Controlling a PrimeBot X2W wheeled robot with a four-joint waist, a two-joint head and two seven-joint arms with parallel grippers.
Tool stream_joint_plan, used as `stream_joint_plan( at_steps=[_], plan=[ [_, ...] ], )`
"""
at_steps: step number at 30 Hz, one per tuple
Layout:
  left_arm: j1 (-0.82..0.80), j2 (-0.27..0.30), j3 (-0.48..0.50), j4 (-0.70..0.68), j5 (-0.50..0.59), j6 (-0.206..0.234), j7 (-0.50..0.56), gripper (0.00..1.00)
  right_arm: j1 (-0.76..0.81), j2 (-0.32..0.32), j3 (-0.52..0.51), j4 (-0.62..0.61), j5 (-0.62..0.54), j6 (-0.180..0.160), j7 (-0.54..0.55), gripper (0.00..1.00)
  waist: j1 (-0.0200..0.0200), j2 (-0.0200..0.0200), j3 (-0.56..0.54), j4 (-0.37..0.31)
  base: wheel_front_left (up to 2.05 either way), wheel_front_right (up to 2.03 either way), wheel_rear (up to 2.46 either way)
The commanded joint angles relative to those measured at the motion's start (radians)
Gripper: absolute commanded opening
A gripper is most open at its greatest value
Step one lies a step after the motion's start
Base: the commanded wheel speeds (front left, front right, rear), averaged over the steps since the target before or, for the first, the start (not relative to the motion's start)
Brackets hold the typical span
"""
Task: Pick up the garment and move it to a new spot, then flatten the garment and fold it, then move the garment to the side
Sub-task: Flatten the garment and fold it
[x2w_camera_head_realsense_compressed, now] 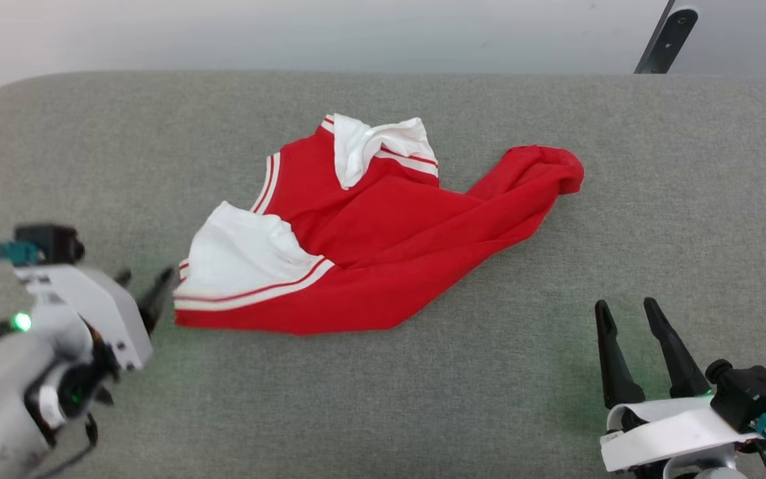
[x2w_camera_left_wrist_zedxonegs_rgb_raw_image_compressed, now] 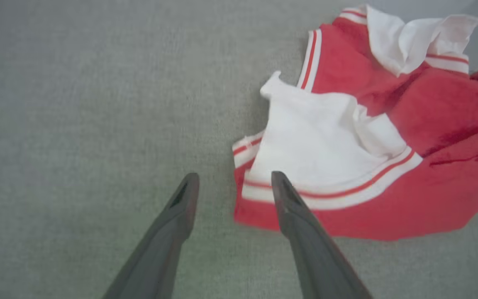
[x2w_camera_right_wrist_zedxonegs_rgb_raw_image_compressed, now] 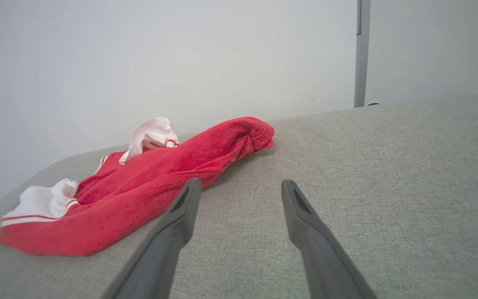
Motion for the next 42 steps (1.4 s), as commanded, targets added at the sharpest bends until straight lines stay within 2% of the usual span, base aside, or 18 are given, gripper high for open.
stream_joint_plan(
  at_steps=[1, 5, 10, 14, 17, 23, 26, 27, 28, 33, 38, 42],
  plan=[
    [-0.037, 0.012, 0.014, -0.029, 0.014, 0.017, -0.002, 1.00, -0.011, -0.005, 0.006, -0.001, -0.002, 0.000, -0.005, 1.00, 0.0000, -0.0001, 0.007, -0.005, 0.00, 0.00, 0.00],
    [-0.102, 0.008, 0.022, -0.074, 0.034, 0.029, 0.032, 1.00, -0.014, -0.003, 0.012, 0.002, 0.003, 0.000, -0.005, 1.00, 0.0000, -0.0001, 0.019, -0.019, 0.00, 0.00, 0.00],
    [-0.178, -0.068, -0.011, -0.038, 0.016, -0.012, 0.163, 1.00, -0.033, 0.000, 0.023, 0.003, 0.012, 0.000, -0.005, 1.00, 0.0000, -0.0001, 0.042, -0.046, 0.00, 0.00, 0.00],
    [-0.228, -0.137, -0.041, 0.032, -0.004, -0.021, 0.280, 1.00, -0.043, 0.003, 0.026, 0.003, 0.014, 0.000, -0.005, 1.00, 0.0000, -0.0001, 0.058, -0.073, 0.00, 0.00, 0.00],
    [-0.252, -0.174, -0.043, 0.085, -0.021, -0.021, 0.322, 1.00, -0.049, 0.005, 0.026, 0.002, 0.018, 0.000, -0.005, 1.00, 0.0000, -0.0001, 0.065, -0.091, 0.00, 0.00, 0.00],
    [-0.272, -0.197, -0.069, 0.163, -0.006, -0.017, 0.373, 1.00, -0.047, 0.007, 0.027, 0.002, 0.022, 0.000, -0.005, 1.00, 0.0000, -0.0001, 0.069, -0.108, 0.00, 0.00, 0.00],
    [-0.272, -0.206, -0.075, 0.199, -0.003, -0.035, 0.378, 1.00, -0.041, 0.008, 0.024, 0.001, 0.022, 0.000, -0.005, 1.00, 0.0000, -0.0001, 0.067, -0.110, 0.00, 0.00, 0.00],
    [-0.269, -0.211, -0.068, 0.207, -0.010, -0.042, 0.370, 0.42, -0.039, 0.008, 0.022, 0.001, 0.023, 0.000, -0.005, 1.00, 0.0000, -0.0001, 0.066, -0.108, 0.00, 0.00, 0.00],
    [-0.264, -0.216, -0.062, 0.215, -0.017, -0.050, 0.366, 0.00, -0.037, 0.008, 0.019, 0.001, 0.023, 0.000, -0.005, 1.00, 0.0000, -0.0001, 0.064, -0.105, 0.00, 0.00, 0.00],
    [-0.239, -0.229, -0.041, 0.234, -0.030, -0.088, 0.317, 0.00, -0.025, 0.009, 0.015, 0.002, 0.020, 0.000, -0.005, 1.00, 0.0000, -0.0001, 0.047, -0.069, 0.00, 0.00, 0.00],
    [-0.189, -0.224, 0.003, 0.218, -0.047, -0.104, 0.196, 0.00, -0.016, 0.009, 0.014, 0.006, 0.011, 0.000, -0.005, 1.00, 0.0000, -0.0001, 0.019, -0.019, 0.00, 0.00, 0.00],
    [-0.104, -0.185, 0.039, 0.141, -0.063, -0.080, 0.081, 0.00, -0.002, 0.010, 0.013, 0.009, 0.003, 0.000, -0.004, 1.00, 0.0000, -0.0001, -0.004, 0.027, 0.00, 0.00, 0.00]
  ],
)
